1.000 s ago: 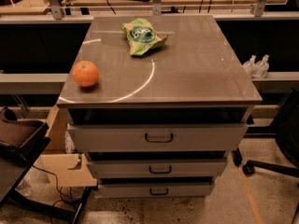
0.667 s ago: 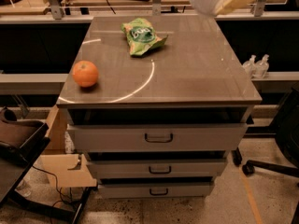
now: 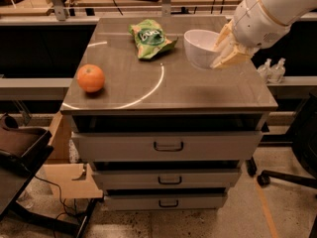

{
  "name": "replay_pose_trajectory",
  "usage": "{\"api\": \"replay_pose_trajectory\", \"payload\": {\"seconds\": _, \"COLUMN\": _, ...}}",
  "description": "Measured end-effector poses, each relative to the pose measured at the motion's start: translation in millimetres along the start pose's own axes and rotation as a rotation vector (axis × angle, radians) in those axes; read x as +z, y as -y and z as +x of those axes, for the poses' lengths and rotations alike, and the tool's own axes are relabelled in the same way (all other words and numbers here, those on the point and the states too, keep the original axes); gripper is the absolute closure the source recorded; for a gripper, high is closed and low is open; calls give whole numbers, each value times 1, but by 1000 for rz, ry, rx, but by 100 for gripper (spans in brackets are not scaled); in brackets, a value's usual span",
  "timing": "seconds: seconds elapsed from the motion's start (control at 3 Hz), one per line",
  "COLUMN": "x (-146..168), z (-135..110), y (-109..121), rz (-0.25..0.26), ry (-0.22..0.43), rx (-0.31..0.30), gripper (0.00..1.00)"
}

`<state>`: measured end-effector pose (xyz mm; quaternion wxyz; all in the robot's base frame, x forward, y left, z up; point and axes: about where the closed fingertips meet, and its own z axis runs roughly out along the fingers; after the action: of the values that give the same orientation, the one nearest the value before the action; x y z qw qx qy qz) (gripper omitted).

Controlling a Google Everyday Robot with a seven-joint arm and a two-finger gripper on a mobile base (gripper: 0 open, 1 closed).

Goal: Move white bowl near orange

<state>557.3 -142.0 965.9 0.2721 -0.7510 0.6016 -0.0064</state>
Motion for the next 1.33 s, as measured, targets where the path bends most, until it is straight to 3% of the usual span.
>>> {"api": "replay_pose_trajectory", "payload": {"seconds": 0.67, "x": 11, "z": -9, "y": 2, "rz": -8, "ry": -13, "rx": -34, "gripper": 100}}
{"api": "replay_pose_trajectory", "payload": {"seconds": 1.33, "x": 69, "z": -50, "y": 3, "rz": -24, "ry": -12, "rx": -201, "gripper": 100}}
